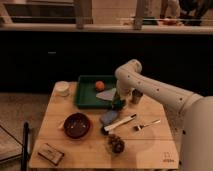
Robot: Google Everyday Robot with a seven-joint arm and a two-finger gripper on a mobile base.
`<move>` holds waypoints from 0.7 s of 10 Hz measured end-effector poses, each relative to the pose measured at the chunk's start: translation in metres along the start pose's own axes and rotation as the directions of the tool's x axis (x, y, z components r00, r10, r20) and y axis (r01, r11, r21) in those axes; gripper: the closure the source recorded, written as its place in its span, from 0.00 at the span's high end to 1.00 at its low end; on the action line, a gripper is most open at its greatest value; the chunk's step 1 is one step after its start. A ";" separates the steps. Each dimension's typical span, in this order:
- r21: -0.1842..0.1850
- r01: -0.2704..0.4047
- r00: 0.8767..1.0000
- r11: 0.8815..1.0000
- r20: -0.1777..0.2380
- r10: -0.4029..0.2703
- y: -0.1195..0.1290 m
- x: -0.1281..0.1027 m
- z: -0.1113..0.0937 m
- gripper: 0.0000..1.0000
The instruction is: Place pepper in tray
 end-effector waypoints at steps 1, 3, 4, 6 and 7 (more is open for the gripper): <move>0.004 0.007 1.000 1.000 0.007 -0.007 -0.004 -0.007 0.003 0.00; 0.019 0.028 0.999 0.999 0.024 -0.028 -0.016 -0.020 0.009 0.00; 0.024 0.034 0.999 0.999 0.029 -0.034 -0.020 -0.025 0.012 0.00; 0.041 0.039 0.998 0.998 0.040 -0.040 -0.030 -0.031 0.014 0.00; 0.050 0.039 0.998 0.998 0.046 -0.041 -0.035 -0.033 0.014 0.00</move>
